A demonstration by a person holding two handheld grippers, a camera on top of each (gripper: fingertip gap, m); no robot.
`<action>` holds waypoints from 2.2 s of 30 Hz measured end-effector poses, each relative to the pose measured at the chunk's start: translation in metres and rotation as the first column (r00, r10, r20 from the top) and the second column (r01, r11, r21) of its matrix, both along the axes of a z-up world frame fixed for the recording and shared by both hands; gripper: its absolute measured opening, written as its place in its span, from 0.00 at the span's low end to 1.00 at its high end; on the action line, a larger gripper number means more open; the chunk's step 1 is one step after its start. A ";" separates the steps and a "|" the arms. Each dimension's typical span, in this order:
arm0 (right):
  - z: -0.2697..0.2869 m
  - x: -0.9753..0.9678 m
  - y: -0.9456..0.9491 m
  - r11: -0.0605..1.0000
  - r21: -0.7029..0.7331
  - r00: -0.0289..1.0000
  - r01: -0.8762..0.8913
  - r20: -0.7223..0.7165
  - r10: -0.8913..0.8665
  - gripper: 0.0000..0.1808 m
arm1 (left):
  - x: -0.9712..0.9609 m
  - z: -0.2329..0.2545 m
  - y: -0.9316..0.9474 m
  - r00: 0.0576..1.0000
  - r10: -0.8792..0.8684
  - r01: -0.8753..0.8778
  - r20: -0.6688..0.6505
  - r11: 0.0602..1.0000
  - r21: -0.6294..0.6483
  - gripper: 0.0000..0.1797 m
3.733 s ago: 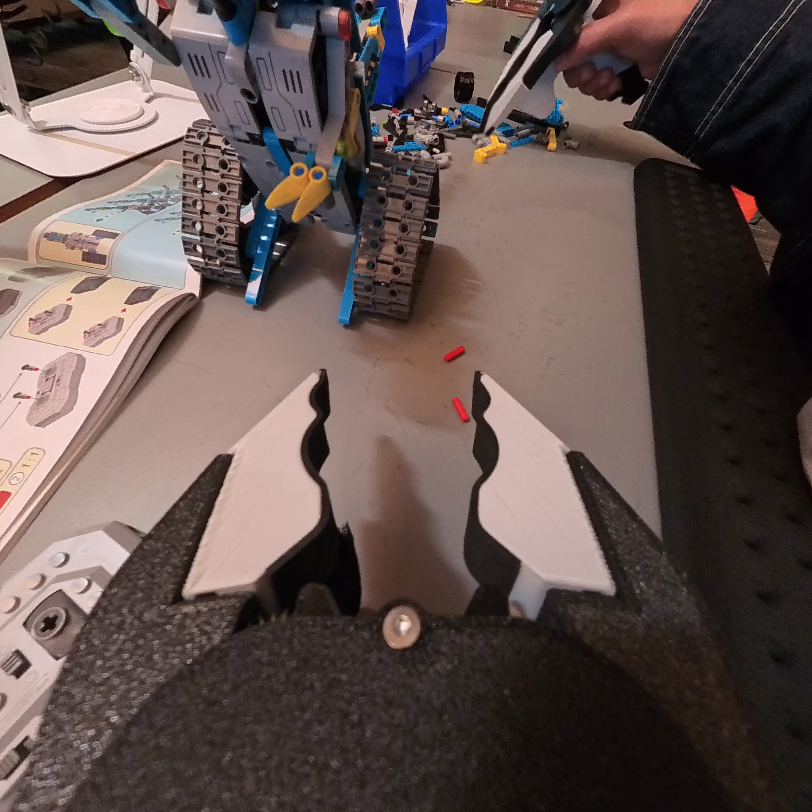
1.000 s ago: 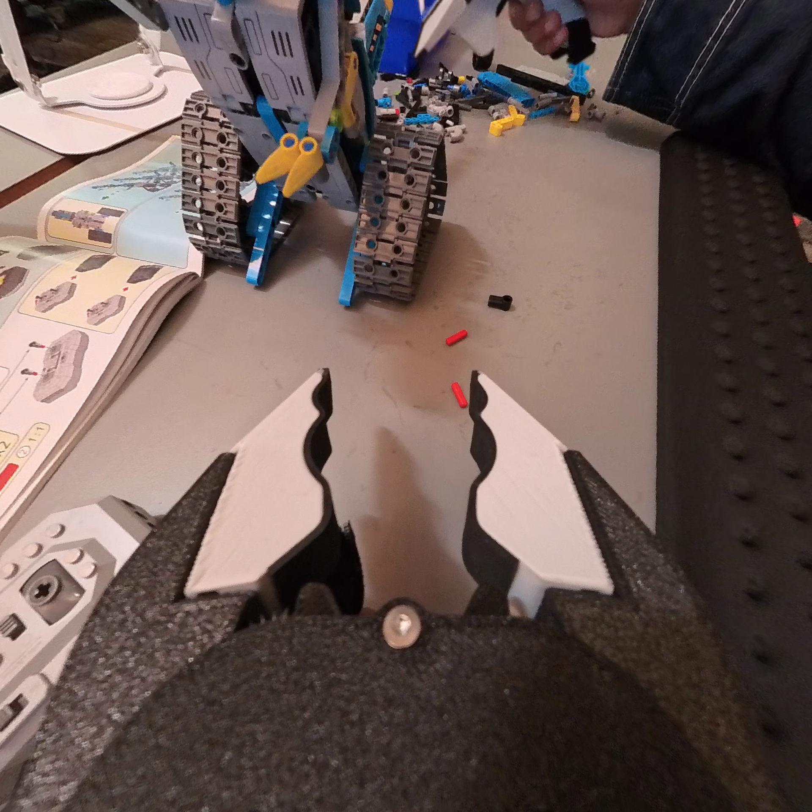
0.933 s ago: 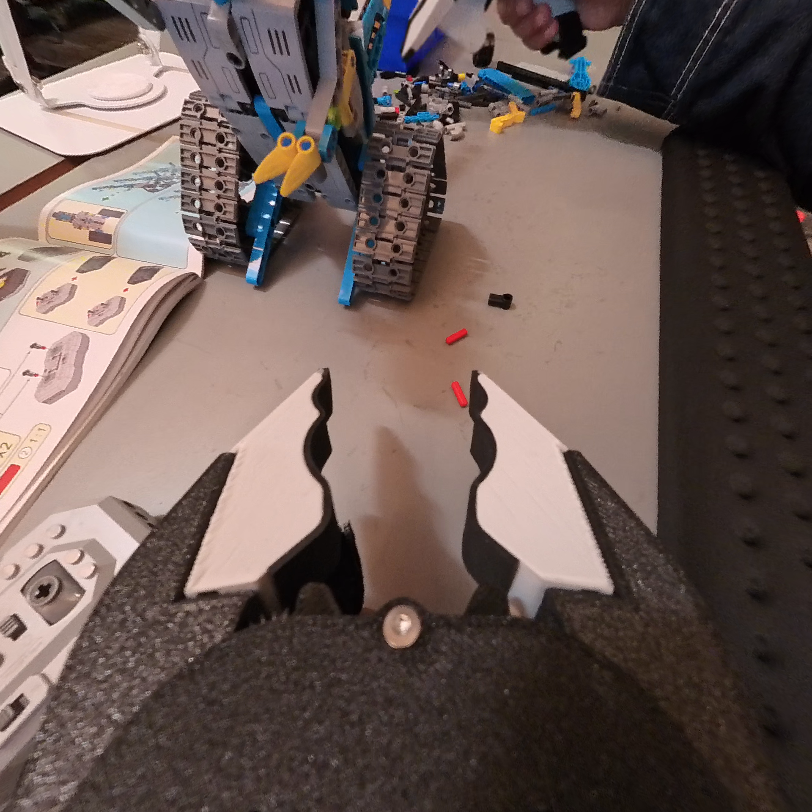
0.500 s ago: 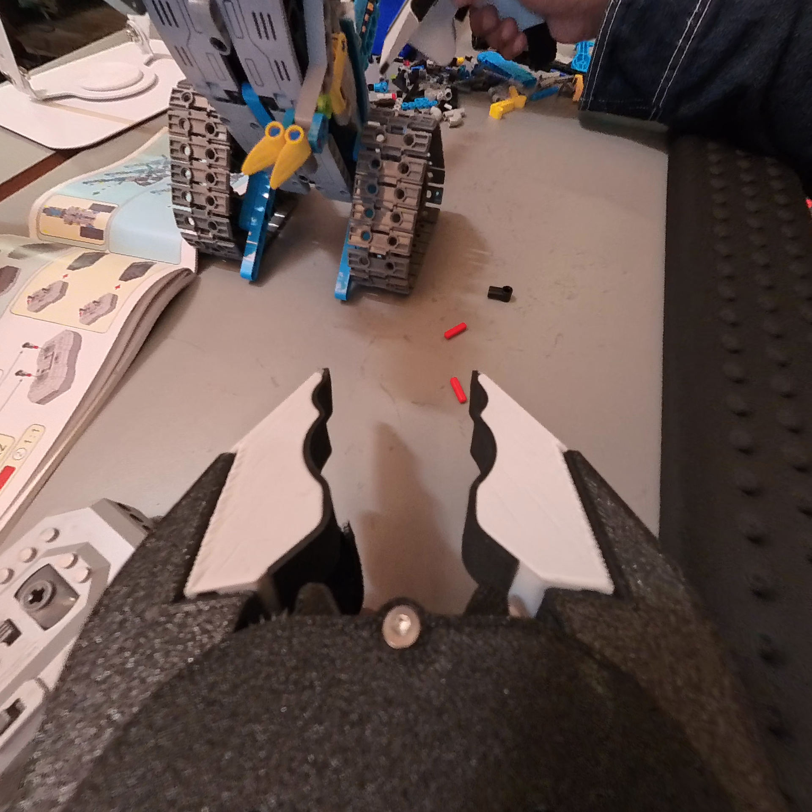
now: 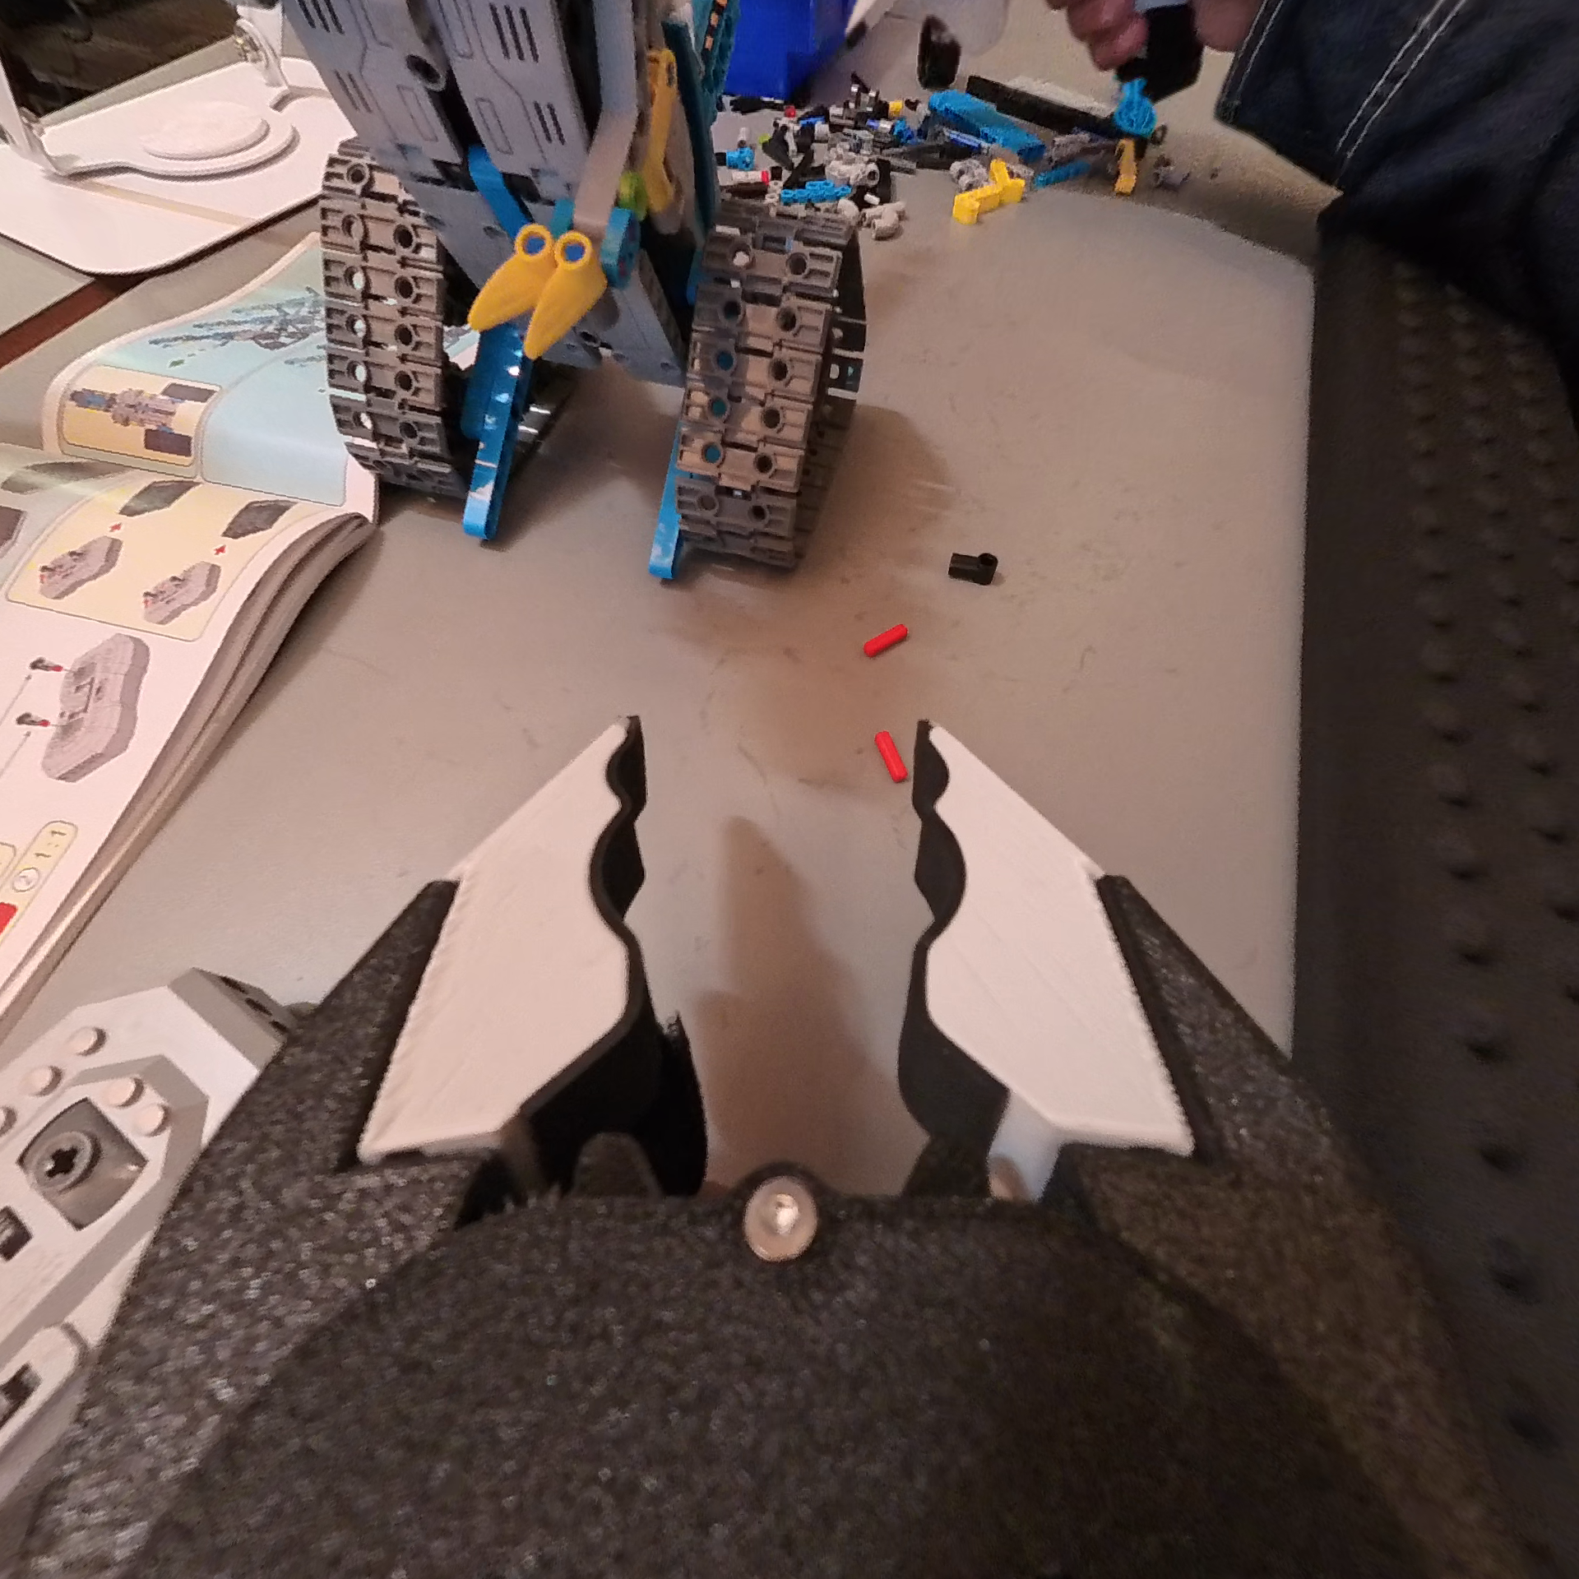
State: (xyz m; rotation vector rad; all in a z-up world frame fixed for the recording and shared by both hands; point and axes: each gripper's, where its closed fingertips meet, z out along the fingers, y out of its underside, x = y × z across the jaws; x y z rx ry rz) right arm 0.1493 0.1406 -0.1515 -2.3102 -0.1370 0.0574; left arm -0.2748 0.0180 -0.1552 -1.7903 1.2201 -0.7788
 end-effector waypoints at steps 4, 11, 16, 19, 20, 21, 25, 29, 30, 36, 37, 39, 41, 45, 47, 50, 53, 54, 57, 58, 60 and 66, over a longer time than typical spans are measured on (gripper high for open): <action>0.004 -0.002 -0.005 0.999 0.045 0.999 0.007 -0.033 -0.006 0.09 | 0.000 0.001 0.000 1.000 0.001 -0.001 0.006 1.000 0.005 0.34; -0.017 -0.021 -0.003 0.999 -0.024 0.999 -0.038 0.024 0.038 0.09 | 0.001 -0.001 -0.002 1.000 -0.005 0.005 -0.013 1.000 0.022 0.34; -0.015 -0.037 -0.001 0.997 -0.005 0.997 -0.073 -0.006 0.073 0.09 | 0.000 -0.001 0.000 1.000 -0.002 0.002 -0.006 1.000 -0.001 0.34; -0.016 -0.030 -0.001 0.998 -0.003 0.998 -0.056 0.039 0.056 0.08 | 0.001 -0.001 -0.001 1.000 -0.005 0.005 -0.007 1.000 -0.005 0.34; -0.016 -0.024 -0.001 0.999 -0.001 0.998 -0.040 0.045 0.040 0.08 | 0.001 -0.002 -0.001 1.000 -0.006 0.006 -0.008 1.000 -0.008 0.34; -0.016 -0.019 -0.002 1.000 -0.001 0.999 -0.020 0.047 0.020 0.08 | 0.001 -0.002 -0.001 1.000 -0.006 0.006 -0.009 1.000 -0.009 0.34; -0.024 0.007 -0.005 0.998 -0.021 0.997 0.062 0.047 -0.061 0.07 | 0.001 -0.002 -0.001 1.000 -0.005 0.005 -0.013 1.000 0.008 0.34; -0.025 0.020 -0.005 0.993 -0.015 0.992 0.114 0.046 -0.114 0.07 | 0.002 -0.003 -0.004 0.999 -0.013 0.015 -0.034 0.999 0.038 0.34; -0.025 0.022 -0.005 0.992 -0.013 0.991 0.125 0.046 -0.124 0.07 | 0.002 -0.003 -0.004 0.999 -0.015 0.016 -0.037 0.999 0.040 0.34; -0.026 0.032 -0.006 0.985 -0.016 0.984 0.171 0.053 -0.170 0.07 | 0.002 -0.004 -0.004 0.999 -0.015 0.017 -0.041 0.999 0.045 0.34; -0.026 0.033 -0.006 0.984 -0.012 0.983 0.177 0.049 -0.176 0.07 | 0.002 -0.004 -0.004 0.999 -0.015 0.017 -0.041 0.999 0.044 0.34; -0.025 0.040 -0.006 0.978 -0.006 0.977 0.207 0.048 -0.206 0.07 | 0.002 -0.004 -0.004 0.999 -0.015 0.016 -0.040 0.999 0.040 0.34; -0.025 0.045 -0.007 0.972 -0.011 0.971 0.236 0.032 -0.236 0.07 | 0.002 -0.004 -0.004 0.999 -0.014 0.015 -0.040 0.999 0.035 0.34; -0.025 0.054 -0.010 0.959 -0.013 0.959 0.284 -0.007 -0.284 0.07 | 0.002 -0.005 -0.004 0.999 -0.014 0.016 -0.045 0.999 0.039 0.34; -0.025 0.057 -0.011 0.954 -0.012 0.954 0.298 -0.006 -0.298 0.07 | 0.002 -0.005 -0.004 0.999 -0.016 0.017 -0.047 0.999 0.035 0.34; -0.026 0.058 -0.011 0.953 -0.020 0.953 0.303 0.013 -0.302 0.07 | 0.002 -0.004 -0.004 0.999 -0.014 0.016 -0.041 0.999 0.034 0.34; -0.028 0.059 -0.012 0.951 -0.028 0.951 0.308 0.021 -0.307 0.07 | 0.002 -0.005 -0.004 0.999 -0.016 0.017 -0.044 0.999 0.033 0.34; -0.029 0.060 -0.012 0.950 -0.030 0.951 0.310 0.024 -0.309 0.07 | 0.002 -0.005 -0.004 0.999 -0.016 0.017 -0.044 0.999 0.034 0.34; -0.032 0.061 -0.013 0.950 -0.046 0.951 0.309 0.016 -0.308 0.07 | 0.002 -0.005 -0.004 0.999 -0.016 0.018 -0.047 0.999 0.035 0.34; -0.034 0.060 -0.013 0.951 -0.054 0.953 0.304 0.015 -0.303 0.07 | 0.002 -0.005 -0.004 0.999 -0.016 0.018 -0.048 0.999 0.035 0.34; -0.036 0.058 -0.013 0.955 -0.065 0.957 0.290 0.022 -0.289 0.07 | 0.002 -0.006 -0.004 0.999 -0.016 0.018 -0.050 0.999 0.038 0.34; -0.033 0.042 -0.007 0.971 -0.055 0.971 0.234 -0.026 -0.236 0.06 | 0.002 -0.006 -0.005 0.998 -0.019 0.021 -0.057 0.999 0.045 0.34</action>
